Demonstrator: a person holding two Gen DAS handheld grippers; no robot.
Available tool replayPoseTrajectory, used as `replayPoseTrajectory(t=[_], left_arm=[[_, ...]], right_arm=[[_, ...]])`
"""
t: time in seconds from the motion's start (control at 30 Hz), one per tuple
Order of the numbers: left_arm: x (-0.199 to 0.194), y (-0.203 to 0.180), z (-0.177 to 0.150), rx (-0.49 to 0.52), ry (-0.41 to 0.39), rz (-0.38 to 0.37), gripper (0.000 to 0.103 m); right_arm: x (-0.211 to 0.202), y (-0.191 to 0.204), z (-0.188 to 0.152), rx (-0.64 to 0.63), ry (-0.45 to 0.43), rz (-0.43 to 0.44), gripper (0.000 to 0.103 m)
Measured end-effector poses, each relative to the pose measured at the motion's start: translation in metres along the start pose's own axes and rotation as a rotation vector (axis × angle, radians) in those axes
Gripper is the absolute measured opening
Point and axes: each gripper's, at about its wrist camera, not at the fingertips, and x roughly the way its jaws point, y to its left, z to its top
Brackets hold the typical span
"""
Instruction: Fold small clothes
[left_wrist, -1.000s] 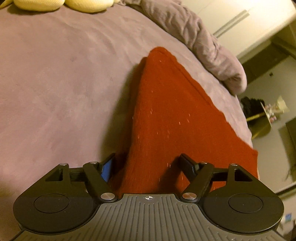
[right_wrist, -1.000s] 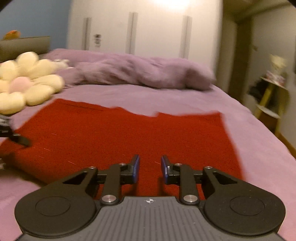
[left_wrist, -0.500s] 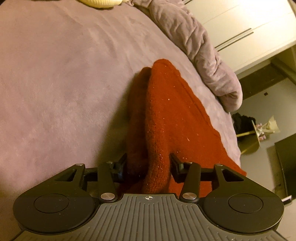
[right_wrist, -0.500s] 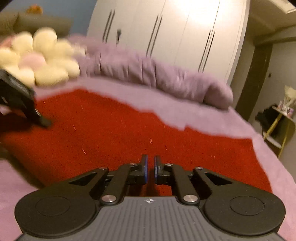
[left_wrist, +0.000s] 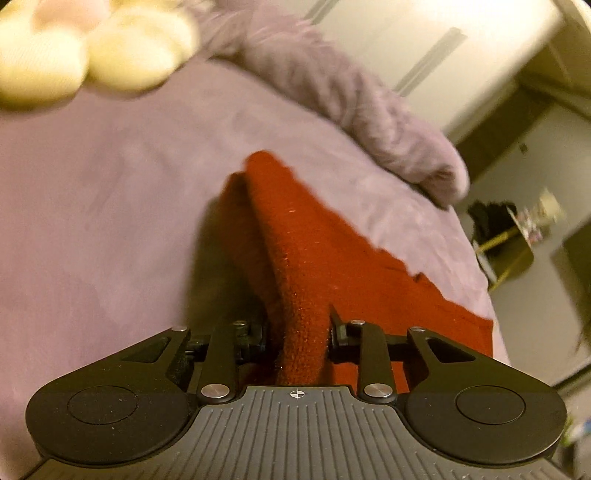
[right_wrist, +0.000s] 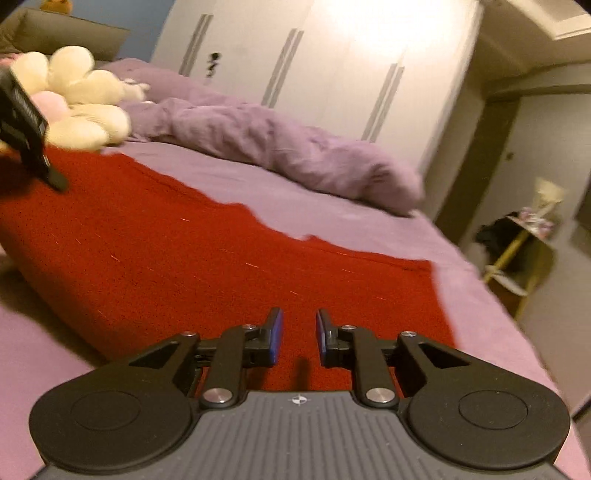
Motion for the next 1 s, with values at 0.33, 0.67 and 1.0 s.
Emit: replayPoseTrajectory(t=[0.33,0.67,1.0], left_arm=[[-0.007,-0.131,-0.022,0.318,-0.011,-0.086,0.031],[0.082,-0.19,-0.087,0.398,0.136,-0.15,0.06],[0.008,-0.152,-0.071,0.239,0.068,-0.35,0.073]], right_arm=[[-0.014,-0.059,-0.019,0.232,0.02,-0.089,0.017],[-0.029,-0.097,-0.038,0.277,0.041,-0.144,0.017],[-0.029,-0.104,-0.053,0.31,0.083,-0.138,0.017]])
